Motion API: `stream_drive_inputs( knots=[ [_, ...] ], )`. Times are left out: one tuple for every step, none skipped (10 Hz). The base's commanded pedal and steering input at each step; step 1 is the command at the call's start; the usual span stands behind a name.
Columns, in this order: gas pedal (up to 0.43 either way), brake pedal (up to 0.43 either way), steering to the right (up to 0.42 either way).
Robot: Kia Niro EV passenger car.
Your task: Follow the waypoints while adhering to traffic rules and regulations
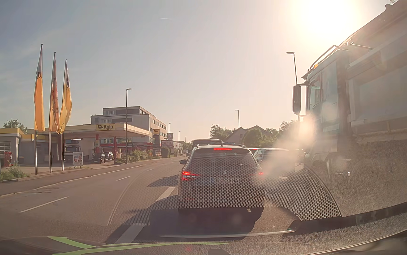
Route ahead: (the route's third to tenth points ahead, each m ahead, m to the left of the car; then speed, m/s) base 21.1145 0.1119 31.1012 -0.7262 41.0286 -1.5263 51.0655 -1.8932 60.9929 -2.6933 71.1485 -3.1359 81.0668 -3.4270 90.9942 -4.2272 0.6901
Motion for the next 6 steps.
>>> stream_drive_inputs(
  knots=[
    [0.000, 0.207, 0.000],
    [0.000, 0.213, 0.000],
    [0.000, 0.213, 0.000],
    [0.000, 0.207, 0.000],
    [0.000, 0.207, 0.000],
    [0.000, 0.207, 0.000]
  ],
)
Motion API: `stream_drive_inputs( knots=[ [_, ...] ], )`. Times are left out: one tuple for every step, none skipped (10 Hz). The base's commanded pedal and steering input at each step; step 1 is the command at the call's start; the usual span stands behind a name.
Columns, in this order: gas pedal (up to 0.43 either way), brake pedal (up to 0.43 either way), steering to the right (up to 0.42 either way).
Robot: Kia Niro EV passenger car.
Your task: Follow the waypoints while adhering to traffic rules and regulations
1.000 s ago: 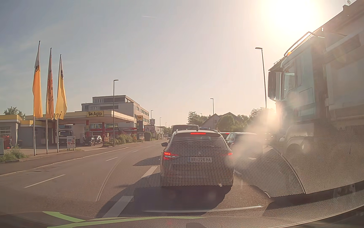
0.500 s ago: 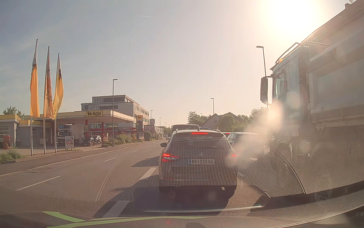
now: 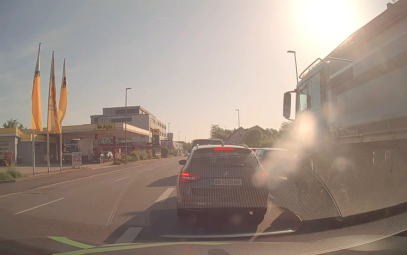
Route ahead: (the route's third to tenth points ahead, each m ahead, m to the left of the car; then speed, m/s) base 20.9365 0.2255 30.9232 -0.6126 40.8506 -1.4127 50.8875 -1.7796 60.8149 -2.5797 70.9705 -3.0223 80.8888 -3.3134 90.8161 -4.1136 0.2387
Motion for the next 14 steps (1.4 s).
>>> stream_drive_inputs(
  knots=[
    [0.000, 0.207, 0.000],
    [0.000, 0.207, 0.000],
    [0.000, 0.220, 0.000],
    [0.000, 0.220, 0.000],
    [0.000, 0.232, 0.000],
    [0.000, 0.280, 0.000],
    [0.000, 0.311, 0.000],
    [0.000, 0.317, 0.000],
    [0.000, 0.323, 0.000],
    [0.000, 0.329, 0.000],
    [0.000, 0.329, 0.000],
    [0.000, 0.335, 0.000],
    [0.000, 0.335, 0.000],
    [0.000, 0.335, 0.000]
  ],
)
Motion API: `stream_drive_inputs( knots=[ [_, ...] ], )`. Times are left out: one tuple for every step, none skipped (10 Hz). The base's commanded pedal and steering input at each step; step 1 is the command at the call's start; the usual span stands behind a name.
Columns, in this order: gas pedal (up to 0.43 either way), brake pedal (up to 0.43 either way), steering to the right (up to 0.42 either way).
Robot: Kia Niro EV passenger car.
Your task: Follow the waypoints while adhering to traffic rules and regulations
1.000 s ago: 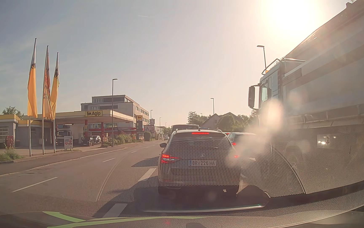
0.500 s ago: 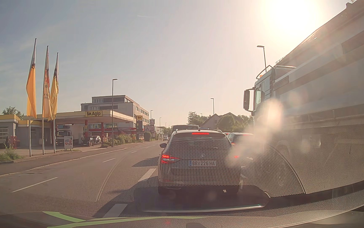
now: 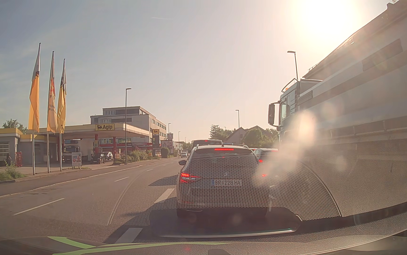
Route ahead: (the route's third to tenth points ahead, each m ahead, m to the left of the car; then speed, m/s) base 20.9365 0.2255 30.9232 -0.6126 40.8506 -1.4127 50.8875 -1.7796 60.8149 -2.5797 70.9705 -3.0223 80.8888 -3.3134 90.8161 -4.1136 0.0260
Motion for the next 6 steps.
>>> stream_drive_inputs(
  knots=[
    [0.000, 0.335, 0.000],
    [0.000, 0.335, 0.000],
    [0.000, 0.341, 0.000],
    [0.000, 0.335, 0.000],
    [0.000, 0.341, 0.000],
    [0.000, 0.341, 0.000]
  ],
)
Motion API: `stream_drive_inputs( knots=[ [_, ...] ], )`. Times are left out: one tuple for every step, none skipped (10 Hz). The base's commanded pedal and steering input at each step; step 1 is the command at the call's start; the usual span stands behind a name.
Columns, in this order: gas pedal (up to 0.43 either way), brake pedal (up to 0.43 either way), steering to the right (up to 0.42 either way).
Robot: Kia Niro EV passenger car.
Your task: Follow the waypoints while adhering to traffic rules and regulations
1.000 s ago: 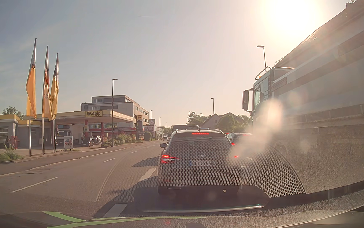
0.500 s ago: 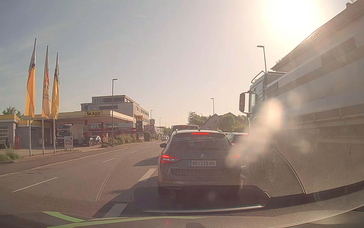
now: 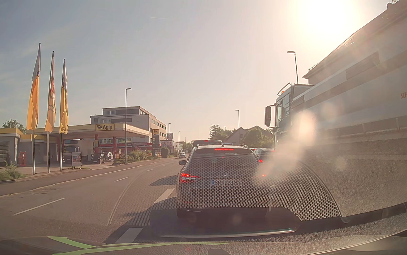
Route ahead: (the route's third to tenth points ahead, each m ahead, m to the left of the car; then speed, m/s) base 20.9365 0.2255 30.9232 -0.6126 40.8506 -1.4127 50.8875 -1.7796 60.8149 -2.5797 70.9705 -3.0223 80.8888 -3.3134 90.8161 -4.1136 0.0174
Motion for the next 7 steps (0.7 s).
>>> stream_drive_inputs(
  knots=[
    [0.000, 0.341, 0.000],
    [0.000, 0.341, 0.000],
    [0.000, 0.341, 0.000],
    [0.000, 0.341, 0.000],
    [0.000, 0.341, 0.000],
    [0.000, 0.341, 0.000],
    [0.000, 0.341, 0.000]
  ],
)
